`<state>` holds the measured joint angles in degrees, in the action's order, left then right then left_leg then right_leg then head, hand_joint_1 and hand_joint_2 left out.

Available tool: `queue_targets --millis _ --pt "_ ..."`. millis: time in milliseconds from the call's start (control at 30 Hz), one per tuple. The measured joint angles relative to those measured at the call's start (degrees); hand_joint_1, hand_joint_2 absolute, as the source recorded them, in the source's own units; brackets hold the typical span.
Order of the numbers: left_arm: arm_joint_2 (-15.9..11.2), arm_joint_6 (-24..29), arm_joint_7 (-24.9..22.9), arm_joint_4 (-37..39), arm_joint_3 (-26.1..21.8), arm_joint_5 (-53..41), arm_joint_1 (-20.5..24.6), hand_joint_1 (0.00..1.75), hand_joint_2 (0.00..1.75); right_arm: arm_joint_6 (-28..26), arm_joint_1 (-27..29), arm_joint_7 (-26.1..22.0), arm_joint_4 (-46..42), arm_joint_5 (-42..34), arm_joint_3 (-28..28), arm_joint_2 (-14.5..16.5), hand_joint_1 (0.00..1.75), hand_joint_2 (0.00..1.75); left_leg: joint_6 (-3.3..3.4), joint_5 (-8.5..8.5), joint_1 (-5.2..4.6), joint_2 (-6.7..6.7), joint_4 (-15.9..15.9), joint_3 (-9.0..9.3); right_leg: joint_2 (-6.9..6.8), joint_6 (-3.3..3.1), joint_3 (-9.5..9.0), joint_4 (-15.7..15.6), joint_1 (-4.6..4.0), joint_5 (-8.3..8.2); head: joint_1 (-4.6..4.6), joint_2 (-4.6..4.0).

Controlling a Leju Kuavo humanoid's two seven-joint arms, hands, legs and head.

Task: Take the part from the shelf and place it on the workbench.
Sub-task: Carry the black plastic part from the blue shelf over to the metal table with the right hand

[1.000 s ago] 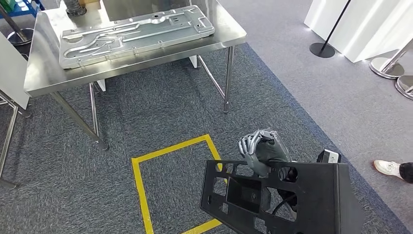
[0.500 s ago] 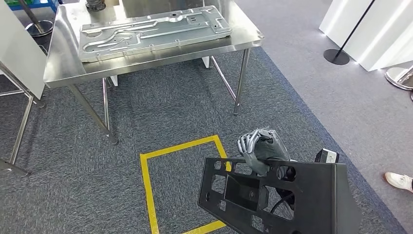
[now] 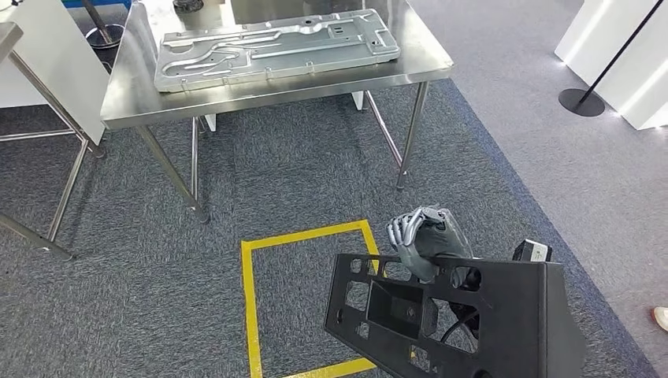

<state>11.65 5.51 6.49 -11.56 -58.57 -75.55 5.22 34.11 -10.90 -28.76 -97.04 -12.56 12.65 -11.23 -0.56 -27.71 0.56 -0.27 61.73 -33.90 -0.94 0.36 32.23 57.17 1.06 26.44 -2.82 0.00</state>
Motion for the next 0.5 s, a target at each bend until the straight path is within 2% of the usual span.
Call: queue_targets --millis 33,67,167,200,233,300,333,367,400,433,467,500 --pt "0.0 -0.1 0.0 0.0 0.0 0.0 -0.1 0.00 1.75 0.1 0.0 0.0 0.0 0.0 0.0 0.0 1.75 1.75 0.26 0.85 -0.12 0.06 -2.8 1.29 0.01 0.28 0.04 0.1 -0.08 0.03 0.00 0.00" --pt "0.0 -0.1 0.0 0.0 0.0 0.1 -0.2 0.00 1.75 0.2 0.1 0.0 0.0 0.0 0.0 0.0 1.75 1.75 0.49 0.94 -0.25 0.08 -4.0 1.74 0.01 0.58 0.13 0.1 -0.18 0.01 0.00 0.00" --pt "0.0 -0.1 -0.3 0.0 0.0 0.6 -0.4 0.00 1.75 0.8 0.1 0.0 0.1 -0.1 0.0 0.0 1.75 1.75 1.45 1.19 -0.23 -0.10 -4.4 1.85 0.01 1.63 0.27 0.2 -0.10 0.18 0.00 0.00" --pt "0.0 -0.1 -0.4 0.0 0.0 0.7 -0.3 0.00 1.75 1.0 -0.1 0.0 0.1 -0.1 0.0 0.0 1.75 1.75 1.83 1.38 -0.13 -0.12 -4.7 1.95 0.10 1.91 0.70 1.3 0.00 0.97 0.00 0.00" --pt "0.0 0.0 -0.4 0.0 0.0 0.9 -0.3 0.00 1.75 1.1 -0.3 0.0 0.2 -0.2 0.0 0.1 1.75 1.75 2.14 1.55 -0.02 -0.12 -4.9 2.05 0.22 2.13 1.70 3.5 0.08 2.35 0.00 0.00" --pt "0.0 0.0 -0.5 0.0 -0.1 1.2 -0.2 0.00 1.75 1.4 -0.6 0.1 0.6 -0.5 0.0 0.2 1.75 1.75 2.40 1.60 -0.10 -0.13 -5.0 1.99 0.38 2.42 5.35 11.2 0.17 6.04 0.00 0.00" --pt "0.0 0.0 -0.5 0.0 -0.1 1.4 -0.2 0.00 1.75 1.6 -0.8 0.2 0.8 -0.6 0.0 0.2 1.75 1.75 2.44 1.58 -0.15 -0.16 -4.9 1.95 0.40 2.52 7.15 14.8 0.20 7.22 0.00 0.00" --pt "0.0 0.0 -0.5 0.0 -0.1 1.5 -0.3 0.00 1.75 1.7 -0.9 0.3 1.1 -0.7 0.0 0.2 1.75 1.75 2.46 1.53 -0.20 -0.24 -4.9 1.95 0.40 2.55 8.20 16.7 0.21 7.36 0.00 0.00" --pt "0.0 0.0 -0.4 0.0 -0.1 1.5 -0.3 0.00 1.75 1.8 -1.0 0.5 1.3 -0.8 0.0 0.2 1.75 1.75 2.45 1.45 -0.22 -0.34 -4.8 1.98 0.41 2.50 8.08 16.2 0.21 6.28 0.00 0.00" --pt "0.0 0.0 -0.4 0.0 -0.1 1.5 -0.3 0.00 1.75 1.8 -1.2 0.6 1.4 -0.8 0.0 0.2 1.75 1.75 2.40 1.34 -0.23 -0.47 -4.8 2.08 0.41 2.37 6.79 13.3 0.21 4.31 0.00 0.00" --pt "0.1 0.0 -0.3 0.0 -0.1 1.5 -0.3 0.00 1.75 1.8 -1.5 0.7 1.5 -0.9 0.0 0.2 1.75 1.75 2.29 1.18 -0.24 -0.59 -4.7 2.21 0.43 2.15 4.75 9.0 0.20 2.11 0.00 0.00" --pt "0.1 0.0 -0.3 0.0 -0.1 1.4 -0.2 0.00 1.75 1.8 -1.7 0.8 1.6 -0.9 0.0 0.2 1.75 1.75 2.09 1.00 -0.35 -0.68 -4.6 2.27 0.45 1.91 2.79 4.9 0.07 0.62 0.00 0.00"
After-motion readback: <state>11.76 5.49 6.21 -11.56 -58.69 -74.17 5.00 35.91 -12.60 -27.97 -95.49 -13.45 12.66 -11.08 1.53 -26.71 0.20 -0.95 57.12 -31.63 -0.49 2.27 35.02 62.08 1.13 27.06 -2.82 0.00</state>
